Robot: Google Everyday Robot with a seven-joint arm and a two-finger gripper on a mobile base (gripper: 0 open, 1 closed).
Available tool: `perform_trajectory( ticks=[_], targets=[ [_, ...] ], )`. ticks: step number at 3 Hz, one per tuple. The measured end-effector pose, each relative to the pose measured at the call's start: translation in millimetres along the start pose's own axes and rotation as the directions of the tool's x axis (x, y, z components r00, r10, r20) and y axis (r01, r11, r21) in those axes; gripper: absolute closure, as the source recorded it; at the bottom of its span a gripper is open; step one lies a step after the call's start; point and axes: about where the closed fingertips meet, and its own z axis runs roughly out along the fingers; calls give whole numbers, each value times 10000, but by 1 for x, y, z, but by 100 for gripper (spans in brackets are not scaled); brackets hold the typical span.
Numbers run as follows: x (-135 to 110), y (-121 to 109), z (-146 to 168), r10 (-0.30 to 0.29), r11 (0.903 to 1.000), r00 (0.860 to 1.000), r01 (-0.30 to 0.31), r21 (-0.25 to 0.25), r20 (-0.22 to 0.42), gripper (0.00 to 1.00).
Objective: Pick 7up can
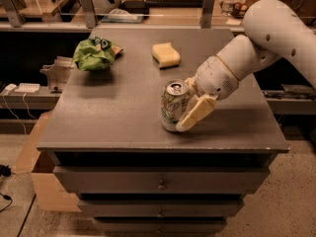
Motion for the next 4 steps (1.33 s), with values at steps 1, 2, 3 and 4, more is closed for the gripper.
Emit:
perform_trajectory(
  ticks=[1, 2, 3, 4],
  targets=[
    [0, -3, 6, 200, 9997, 9998, -200, -101, 16, 64],
    [-5, -5, 4, 280, 9996, 9996, -280, -54, 6, 88],
    [-22, -9, -13, -61, 9996, 10000, 60, 278, 29, 100],
    [-44, -13, -37, -594, 9950, 9980, 576, 813, 198, 100]
  ],
)
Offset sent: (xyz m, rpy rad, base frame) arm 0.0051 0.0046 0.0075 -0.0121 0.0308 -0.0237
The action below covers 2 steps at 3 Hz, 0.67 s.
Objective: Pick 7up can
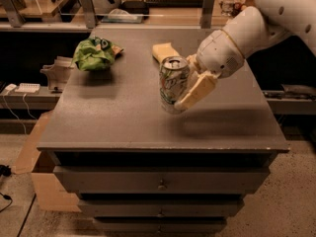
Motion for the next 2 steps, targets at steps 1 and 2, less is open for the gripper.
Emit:
perform_trajectory(
  ticks=[1, 2],
  targets=[
    [-13, -6, -14, -270, 9989, 9996, 270, 380, 16, 100],
    [-17, -9, -20, -335, 9981, 9994, 336, 518, -13, 100]
  ],
)
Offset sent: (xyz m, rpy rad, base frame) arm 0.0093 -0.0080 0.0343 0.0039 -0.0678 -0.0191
